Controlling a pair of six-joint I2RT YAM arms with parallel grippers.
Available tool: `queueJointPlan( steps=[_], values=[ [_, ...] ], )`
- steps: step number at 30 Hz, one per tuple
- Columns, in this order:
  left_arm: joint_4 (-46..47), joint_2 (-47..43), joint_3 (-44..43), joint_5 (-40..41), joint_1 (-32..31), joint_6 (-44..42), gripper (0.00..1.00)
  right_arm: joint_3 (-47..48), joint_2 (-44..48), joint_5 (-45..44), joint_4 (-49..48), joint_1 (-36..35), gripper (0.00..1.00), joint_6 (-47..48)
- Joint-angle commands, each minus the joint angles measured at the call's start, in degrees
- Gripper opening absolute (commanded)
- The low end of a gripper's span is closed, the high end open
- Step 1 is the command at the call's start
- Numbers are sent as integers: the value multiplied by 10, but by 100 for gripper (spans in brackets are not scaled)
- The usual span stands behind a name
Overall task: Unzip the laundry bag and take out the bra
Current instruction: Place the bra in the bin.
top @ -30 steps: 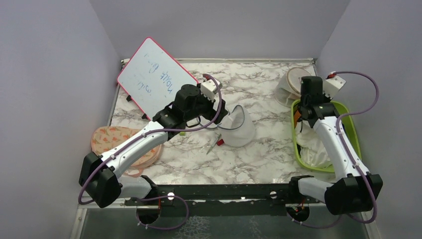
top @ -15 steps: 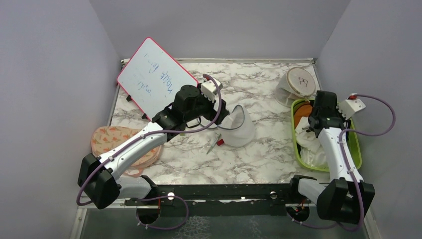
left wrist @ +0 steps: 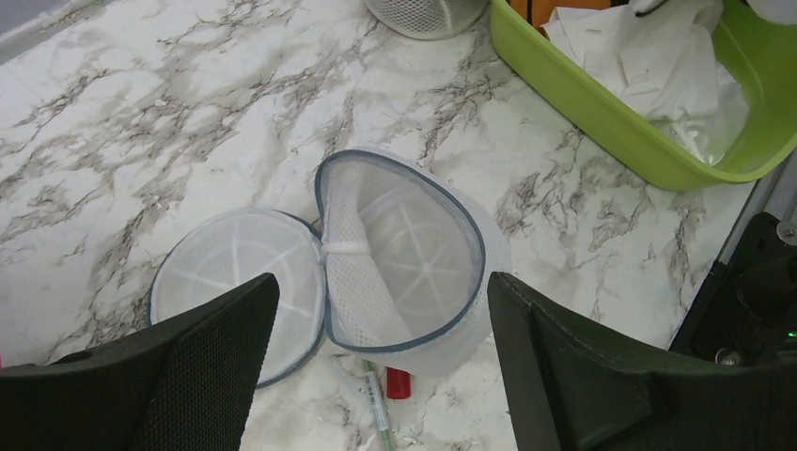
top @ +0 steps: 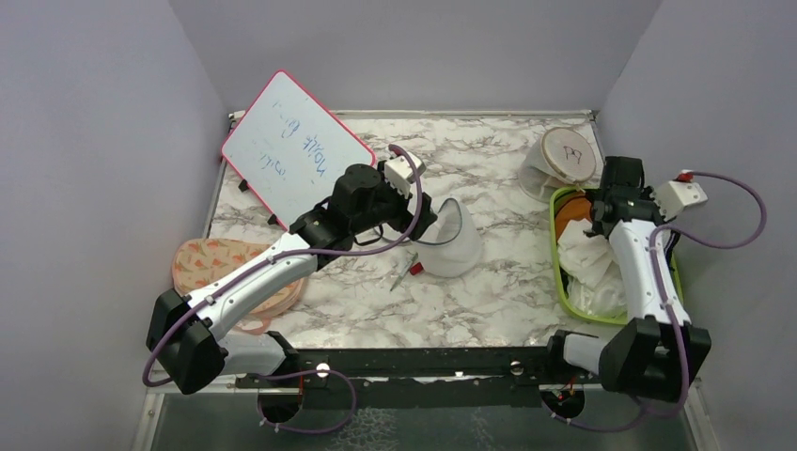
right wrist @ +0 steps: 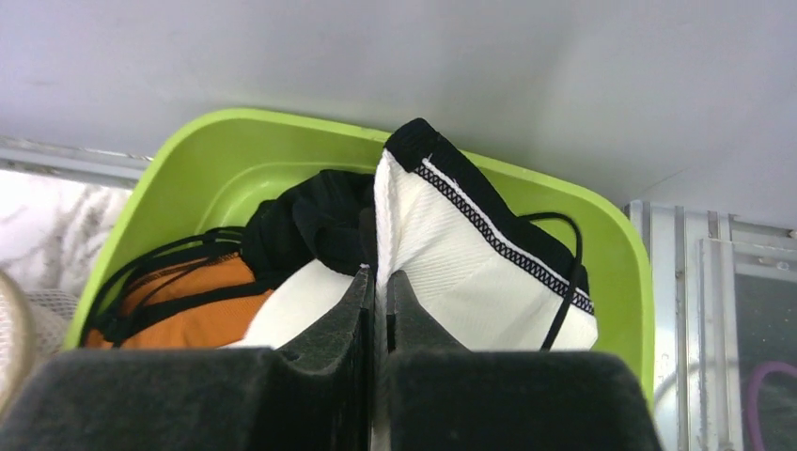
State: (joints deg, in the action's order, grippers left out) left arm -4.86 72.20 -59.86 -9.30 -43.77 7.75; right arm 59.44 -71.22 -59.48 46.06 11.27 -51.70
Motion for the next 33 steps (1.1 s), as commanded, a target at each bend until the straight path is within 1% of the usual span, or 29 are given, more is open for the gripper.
queueJointPlan(
  steps=[1, 5, 9, 11, 14, 16, 18, 23, 26, 29, 31, 33],
  values=[
    [11, -11, 4, 16, -16, -5, 75, -25, 99, -2, -31, 3, 1, 61],
    [11, -11, 5, 24, -28, -9, 75, -36, 152, 24, -18, 3, 1, 70],
    [13, -13, 9, 24, -31, -10, 75, -49, 171, 28, -16, 3, 1, 77],
    [13, -12, 10, 30, -30, -11, 75, -66, 162, 23, -23, 3, 2, 80],
    [6, -7, 5, 36, -31, -16, 75, -84, 127, 8, 15, 3, 3, 19],
    [4, -4, 5, 42, -31, -18, 75, -96, 102, 4, 16, 4, 4, -3],
    [-6, 0, -2, 45, -31, -19, 75, -109, 79, 7, -8, 4, 5, -4],
    [3, -3, 5, 48, -30, -20, 75, -148, 21, 38, -112, 15, 5, 9],
    [-6, 4, 0, 57, -30, -24, 75, -160, -24, 58, -191, 29, 6, 60],
    [-6, 9, 2, 59, -31, -24, 75, -162, -46, 100, -228, 49, 6, 67],
    [-8, 13, 1, 62, -30, -26, 75, -171, -48, 123, -268, 55, 10, 91],
    [-11, 16, -1, 62, -30, -27, 75, -168, -45, 121, -265, 56, 15, 92]
  ],
)
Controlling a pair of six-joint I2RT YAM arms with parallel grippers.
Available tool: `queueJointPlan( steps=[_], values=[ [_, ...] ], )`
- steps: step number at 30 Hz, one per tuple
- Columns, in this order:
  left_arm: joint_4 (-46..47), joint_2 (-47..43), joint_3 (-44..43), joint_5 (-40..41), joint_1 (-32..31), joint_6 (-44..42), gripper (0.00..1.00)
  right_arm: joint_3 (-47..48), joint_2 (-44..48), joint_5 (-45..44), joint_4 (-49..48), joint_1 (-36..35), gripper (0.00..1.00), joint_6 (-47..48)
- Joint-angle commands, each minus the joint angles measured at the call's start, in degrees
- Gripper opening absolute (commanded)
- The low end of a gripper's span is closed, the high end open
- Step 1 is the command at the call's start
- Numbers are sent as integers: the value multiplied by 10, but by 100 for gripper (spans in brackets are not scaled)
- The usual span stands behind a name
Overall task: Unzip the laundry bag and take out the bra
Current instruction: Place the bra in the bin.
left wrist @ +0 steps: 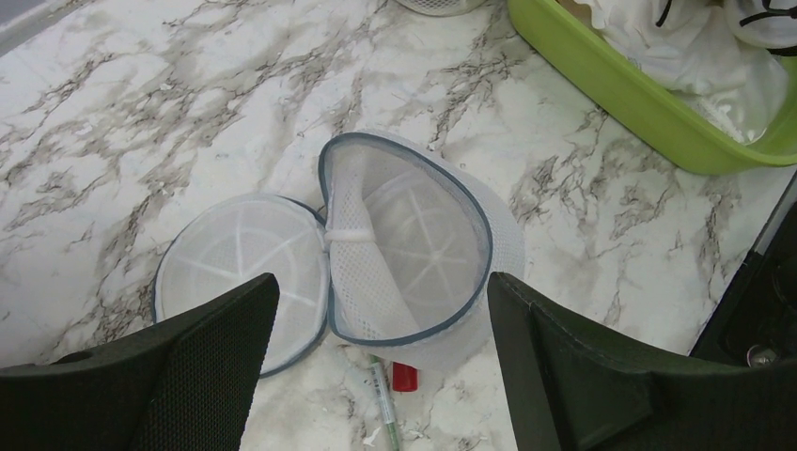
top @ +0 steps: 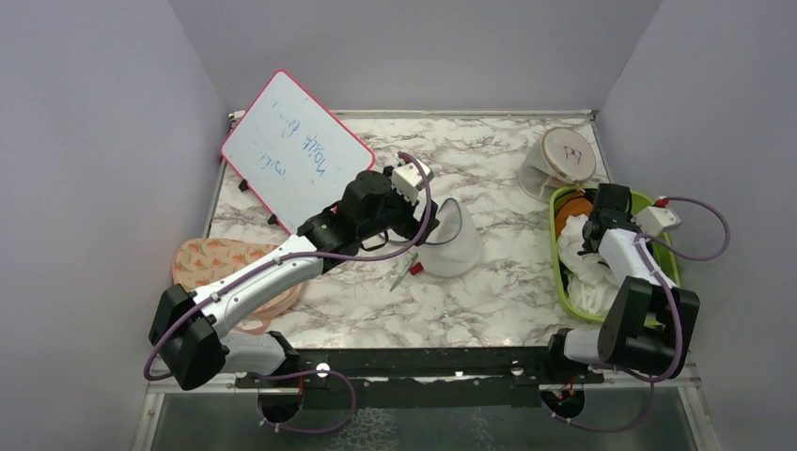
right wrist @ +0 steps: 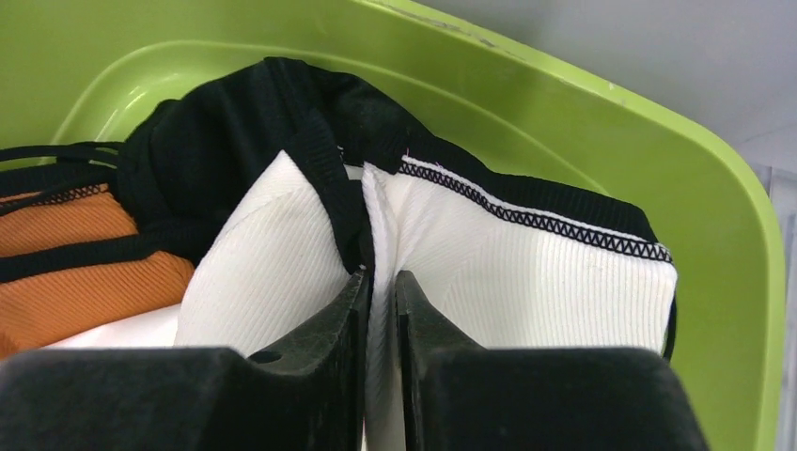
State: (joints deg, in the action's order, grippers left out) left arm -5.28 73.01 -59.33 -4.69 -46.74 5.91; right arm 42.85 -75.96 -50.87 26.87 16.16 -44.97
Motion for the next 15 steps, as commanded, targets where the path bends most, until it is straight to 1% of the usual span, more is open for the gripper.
queueJointPlan(
  steps=[1, 3, 5, 9, 11, 15],
  values=[
    [-6, 9, -6, 16, -1, -9, 75, 2, 8, 37, -66, 8, 19, 26],
    [-4, 9, -4, 15, -1, -8, 75, 4, 27, 47, -58, 8, 30, 34],
    [-6, 11, -7, 9, -1, -5, 75, 4, 57, 59, -55, 8, 47, 53],
    [-3, 4, -7, -9, -1, 3, 75, 24, 117, 76, -49, 8, 76, 78],
    [-2, -1, -7, -8, -1, 2, 75, 53, 135, 81, -26, 8, 81, 77],
    [-3, -5, -6, 1, -1, -2, 76, 101, 154, 135, 9, 8, 84, 85]
  ],
)
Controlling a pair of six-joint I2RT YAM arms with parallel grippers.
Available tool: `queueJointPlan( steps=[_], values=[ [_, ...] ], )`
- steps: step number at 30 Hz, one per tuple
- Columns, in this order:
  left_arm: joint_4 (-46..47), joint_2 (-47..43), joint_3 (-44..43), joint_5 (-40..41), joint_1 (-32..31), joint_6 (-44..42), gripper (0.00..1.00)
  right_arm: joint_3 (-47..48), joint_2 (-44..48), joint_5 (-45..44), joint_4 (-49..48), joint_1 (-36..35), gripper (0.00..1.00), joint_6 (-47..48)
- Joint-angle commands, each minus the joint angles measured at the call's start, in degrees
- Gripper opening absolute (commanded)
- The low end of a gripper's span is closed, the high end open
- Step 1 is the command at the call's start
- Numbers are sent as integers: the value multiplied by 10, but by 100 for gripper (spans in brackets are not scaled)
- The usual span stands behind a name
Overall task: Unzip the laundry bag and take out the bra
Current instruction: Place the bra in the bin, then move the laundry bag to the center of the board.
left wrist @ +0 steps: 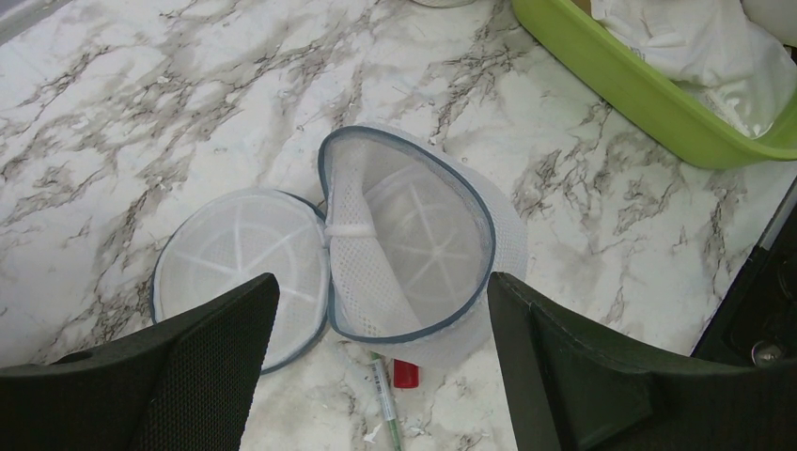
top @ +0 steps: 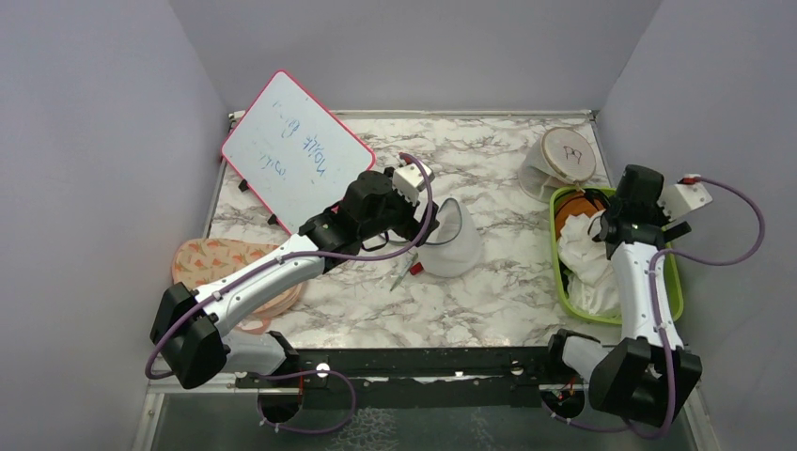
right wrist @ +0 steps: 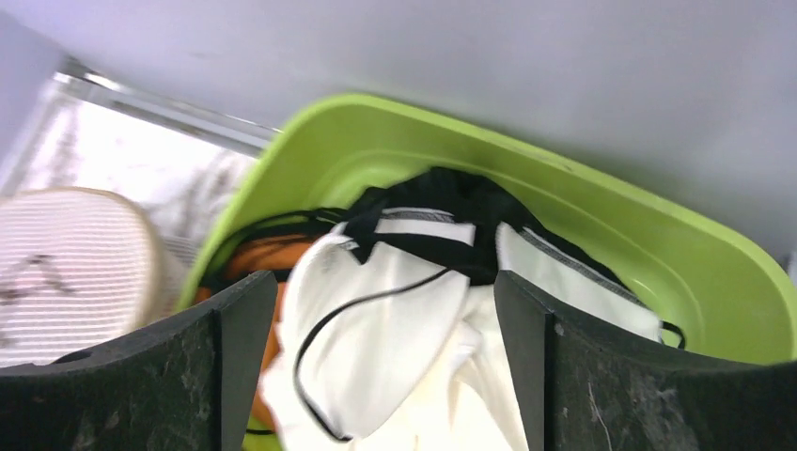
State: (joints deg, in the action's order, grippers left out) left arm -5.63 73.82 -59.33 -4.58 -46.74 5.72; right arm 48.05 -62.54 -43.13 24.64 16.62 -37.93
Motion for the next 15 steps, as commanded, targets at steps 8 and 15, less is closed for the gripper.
queueJointPlan(
  steps=[8, 15],
  values=[
    [-4, -18, -10, 2, -1, -1, 76, 7, 75, 384, -104, 3, 93, 85],
    [-4, -21, -9, 12, 0, -4, 77, 16, 41, 645, -127, -31, 94, 78]
  ],
)
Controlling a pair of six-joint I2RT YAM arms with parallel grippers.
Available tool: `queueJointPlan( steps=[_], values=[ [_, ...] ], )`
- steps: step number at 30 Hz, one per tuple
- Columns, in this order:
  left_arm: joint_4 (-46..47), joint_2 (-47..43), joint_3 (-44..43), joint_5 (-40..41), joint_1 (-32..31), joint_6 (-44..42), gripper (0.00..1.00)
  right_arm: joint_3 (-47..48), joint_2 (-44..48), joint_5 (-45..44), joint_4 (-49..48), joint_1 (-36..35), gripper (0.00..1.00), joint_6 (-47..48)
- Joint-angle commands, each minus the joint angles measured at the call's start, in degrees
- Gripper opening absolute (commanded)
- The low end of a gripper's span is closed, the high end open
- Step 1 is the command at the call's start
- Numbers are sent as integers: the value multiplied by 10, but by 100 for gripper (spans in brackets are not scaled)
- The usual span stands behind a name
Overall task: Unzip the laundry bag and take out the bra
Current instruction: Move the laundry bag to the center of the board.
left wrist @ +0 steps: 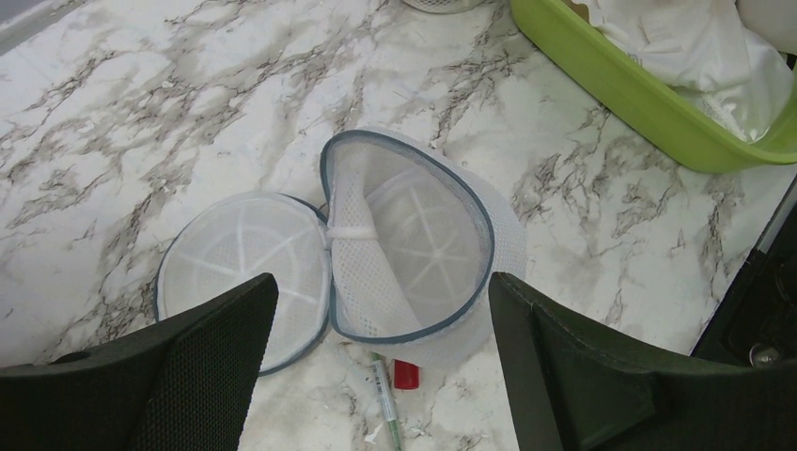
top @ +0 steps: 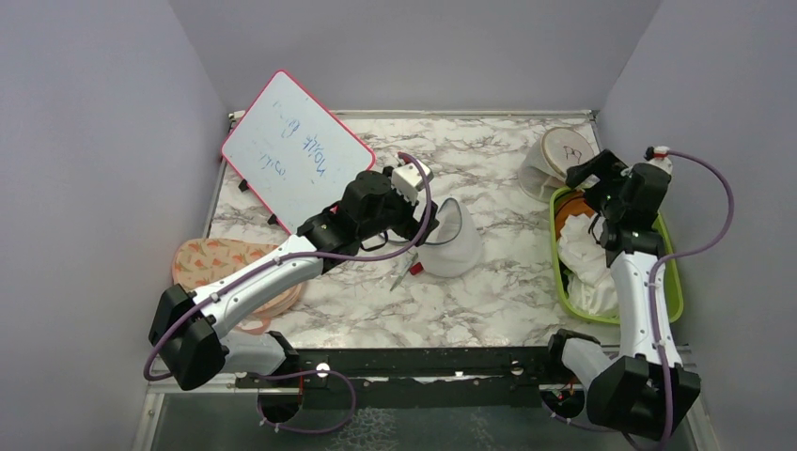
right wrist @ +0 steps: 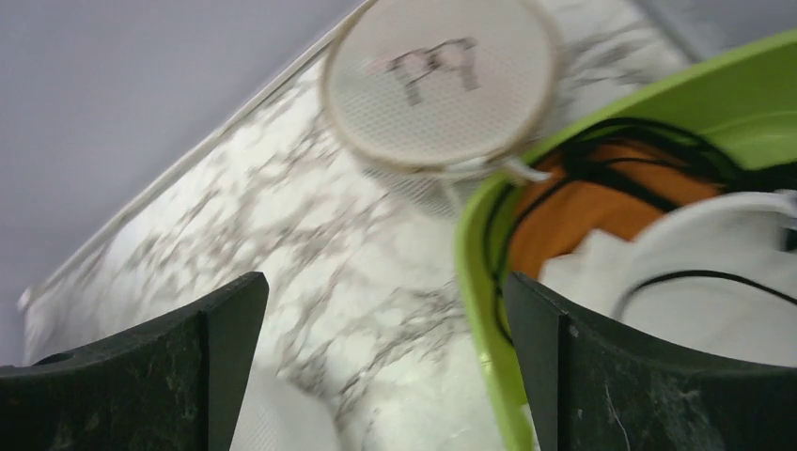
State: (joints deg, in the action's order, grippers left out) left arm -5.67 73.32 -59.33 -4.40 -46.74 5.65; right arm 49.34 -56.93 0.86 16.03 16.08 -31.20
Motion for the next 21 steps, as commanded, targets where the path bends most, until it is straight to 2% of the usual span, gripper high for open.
queueJointPlan(
  steps=[1, 3, 12, 16, 21],
  values=[
    [-2, -17, -8, 8, 0, -3, 77, 4, -19, 229, -47, -42, 94, 17],
    [1, -19, -5, 13, 0, -3, 77, 11, -31, 249, -50, -90, 94, 24],
    [2, -30, -2, 35, 5, -3, 78, 35, -129, 167, 18, -331, 94, 33],
    [18, -42, 11, 45, 4, -2, 80, 54, -178, 114, 39, -398, 94, 38],
    [17, -43, 14, 60, 4, -6, 86, 111, -262, -2, 132, -462, 86, 38]
  ],
)
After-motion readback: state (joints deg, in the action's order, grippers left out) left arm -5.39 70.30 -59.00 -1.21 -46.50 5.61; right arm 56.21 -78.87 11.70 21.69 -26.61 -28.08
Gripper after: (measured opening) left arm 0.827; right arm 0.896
